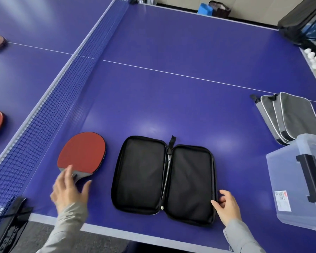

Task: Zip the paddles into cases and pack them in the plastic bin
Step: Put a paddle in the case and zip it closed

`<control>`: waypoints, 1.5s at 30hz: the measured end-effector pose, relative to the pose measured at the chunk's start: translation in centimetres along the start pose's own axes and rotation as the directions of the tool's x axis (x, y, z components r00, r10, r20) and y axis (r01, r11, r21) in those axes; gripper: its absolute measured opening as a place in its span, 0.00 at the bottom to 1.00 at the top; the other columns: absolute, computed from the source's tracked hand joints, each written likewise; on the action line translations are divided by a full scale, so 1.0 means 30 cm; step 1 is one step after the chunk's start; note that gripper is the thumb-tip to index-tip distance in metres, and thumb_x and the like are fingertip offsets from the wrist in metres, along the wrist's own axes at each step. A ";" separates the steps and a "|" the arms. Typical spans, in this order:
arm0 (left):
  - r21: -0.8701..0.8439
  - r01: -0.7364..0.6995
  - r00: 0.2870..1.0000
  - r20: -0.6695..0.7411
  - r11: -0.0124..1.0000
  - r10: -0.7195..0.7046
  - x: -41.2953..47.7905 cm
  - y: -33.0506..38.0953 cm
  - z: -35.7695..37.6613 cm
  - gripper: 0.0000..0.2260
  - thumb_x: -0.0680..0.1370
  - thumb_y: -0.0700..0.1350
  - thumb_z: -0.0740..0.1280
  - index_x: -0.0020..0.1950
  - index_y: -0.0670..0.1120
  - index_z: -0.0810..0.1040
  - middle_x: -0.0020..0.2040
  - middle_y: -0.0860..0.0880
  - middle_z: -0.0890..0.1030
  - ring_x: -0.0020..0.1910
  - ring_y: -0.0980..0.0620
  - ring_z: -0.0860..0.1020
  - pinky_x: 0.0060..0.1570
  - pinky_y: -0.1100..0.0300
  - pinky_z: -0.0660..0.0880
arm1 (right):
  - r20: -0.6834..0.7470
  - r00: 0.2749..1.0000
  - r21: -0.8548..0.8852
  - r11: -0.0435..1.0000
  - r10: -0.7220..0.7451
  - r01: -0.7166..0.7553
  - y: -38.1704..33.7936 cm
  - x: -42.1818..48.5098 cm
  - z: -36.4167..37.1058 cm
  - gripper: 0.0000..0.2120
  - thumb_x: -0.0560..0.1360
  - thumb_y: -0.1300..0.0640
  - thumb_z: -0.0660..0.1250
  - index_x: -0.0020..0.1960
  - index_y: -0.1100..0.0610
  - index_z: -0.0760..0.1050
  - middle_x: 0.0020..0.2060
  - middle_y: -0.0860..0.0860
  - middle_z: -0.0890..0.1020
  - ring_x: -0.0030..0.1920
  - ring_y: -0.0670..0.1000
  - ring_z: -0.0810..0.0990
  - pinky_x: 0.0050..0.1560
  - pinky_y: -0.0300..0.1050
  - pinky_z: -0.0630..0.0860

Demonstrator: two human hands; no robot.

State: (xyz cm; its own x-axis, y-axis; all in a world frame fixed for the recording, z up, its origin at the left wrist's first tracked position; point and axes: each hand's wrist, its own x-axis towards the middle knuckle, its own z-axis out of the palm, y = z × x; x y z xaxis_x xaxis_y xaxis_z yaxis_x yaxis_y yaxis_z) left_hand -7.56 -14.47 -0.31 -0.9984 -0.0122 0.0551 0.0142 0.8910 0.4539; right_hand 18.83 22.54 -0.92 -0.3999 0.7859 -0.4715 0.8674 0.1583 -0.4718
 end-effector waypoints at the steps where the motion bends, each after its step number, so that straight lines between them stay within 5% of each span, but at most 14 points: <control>1: 0.008 0.098 0.995 0.001 0.995 -0.098 0.019 -0.041 -0.016 0.37 0.66 0.45 0.78 0.71 0.42 0.66 0.66 0.36 0.69 0.63 0.32 0.68 0.58 0.34 0.64 | -0.001 1.000 0.005 1.000 0.000 0.000 0.000 -0.005 0.001 0.23 0.71 0.61 0.72 0.63 0.60 0.71 0.48 0.55 0.74 0.42 0.56 0.75 0.47 0.45 0.70; 5: 0.018 0.313 0.931 0.194 0.950 -0.310 0.089 -0.139 -0.038 0.38 0.66 0.47 0.78 0.71 0.40 0.64 0.63 0.33 0.70 0.62 0.33 0.68 0.61 0.37 0.65 | -0.015 1.000 0.016 1.000 -0.007 0.007 -0.003 -0.025 0.009 0.22 0.70 0.63 0.72 0.63 0.61 0.71 0.48 0.56 0.74 0.41 0.56 0.75 0.49 0.45 0.70; 10: 0.105 0.289 0.880 0.361 0.952 -0.307 0.154 -0.137 -0.002 0.28 0.66 0.40 0.77 0.61 0.32 0.72 0.57 0.30 0.74 0.60 0.32 0.70 0.60 0.42 0.67 | -0.019 1.000 -0.012 1.000 -0.023 0.023 -0.005 -0.040 0.014 0.23 0.71 0.63 0.71 0.64 0.60 0.70 0.50 0.55 0.73 0.40 0.55 0.74 0.46 0.41 0.67; 14: 0.121 0.330 0.879 0.322 0.936 -0.352 0.156 -0.118 0.012 0.24 0.69 0.42 0.75 0.59 0.32 0.73 0.54 0.30 0.76 0.57 0.31 0.73 0.57 0.42 0.69 | -0.027 1.000 -0.020 1.000 -0.016 0.015 0.000 -0.043 0.023 0.23 0.72 0.62 0.71 0.66 0.59 0.69 0.52 0.54 0.74 0.42 0.54 0.74 0.48 0.41 0.67; 18: 0.090 0.371 0.858 0.348 0.924 -0.378 0.156 -0.108 -0.013 0.13 0.70 0.46 0.73 0.42 0.36 0.77 0.37 0.34 0.79 0.41 0.33 0.77 0.43 0.47 0.74 | -0.028 1.000 -0.029 1.000 -0.005 0.004 -0.004 -0.041 0.035 0.24 0.72 0.61 0.71 0.66 0.58 0.69 0.56 0.55 0.74 0.46 0.53 0.74 0.49 0.42 0.69; 28: -0.023 0.362 0.902 0.262 0.932 -0.343 0.073 0.004 -0.045 0.15 0.71 0.46 0.73 0.31 0.39 0.73 0.29 0.40 0.74 0.31 0.38 0.72 0.36 0.52 0.67 | -0.001 1.000 -0.006 1.000 -0.022 0.022 0.004 -0.042 0.028 0.24 0.73 0.59 0.70 0.66 0.57 0.68 0.57 0.54 0.74 0.49 0.53 0.75 0.50 0.43 0.70; 35: -0.168 0.362 0.894 0.340 0.917 -0.291 -0.137 0.301 0.045 0.14 0.68 0.48 0.74 0.32 0.45 0.72 0.33 0.45 0.76 0.31 0.45 0.72 0.36 0.56 0.67 | 0.045 0.997 -0.007 0.998 -0.060 0.060 0.005 -0.021 0.003 0.23 0.73 0.62 0.69 0.66 0.56 0.67 0.52 0.51 0.74 0.44 0.52 0.75 0.47 0.41 0.69; 39: -0.185 0.360 0.860 0.445 0.915 -0.248 -0.286 0.504 0.159 0.13 0.68 0.49 0.75 0.38 0.43 0.74 0.41 0.41 0.79 0.42 0.40 0.77 0.45 0.53 0.74 | 0.087 0.993 -0.035 0.996 -0.076 0.079 0.015 -0.002 -0.007 0.24 0.73 0.64 0.68 0.67 0.56 0.67 0.50 0.51 0.73 0.44 0.52 0.76 0.50 0.43 0.72; 45: -0.223 0.338 0.853 0.483 0.914 -0.198 -0.513 0.701 0.286 0.14 0.68 0.47 0.74 0.46 0.42 0.75 0.47 0.45 0.75 0.52 0.43 0.75 0.50 0.57 0.68 | 0.115 0.987 0.005 0.993 -0.114 0.114 0.037 0.014 -0.004 0.23 0.73 0.65 0.67 0.66 0.56 0.67 0.49 0.50 0.73 0.42 0.50 0.75 0.50 0.43 0.73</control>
State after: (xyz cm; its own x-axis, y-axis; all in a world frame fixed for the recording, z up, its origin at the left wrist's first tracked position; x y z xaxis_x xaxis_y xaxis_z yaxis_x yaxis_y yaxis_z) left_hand 7.65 8.36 0.77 -0.8810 0.0323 -0.4719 -0.3125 0.7092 0.6319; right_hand 19.67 23.13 -1.56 -0.5275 0.6890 -0.4970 0.8145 0.2440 -0.5263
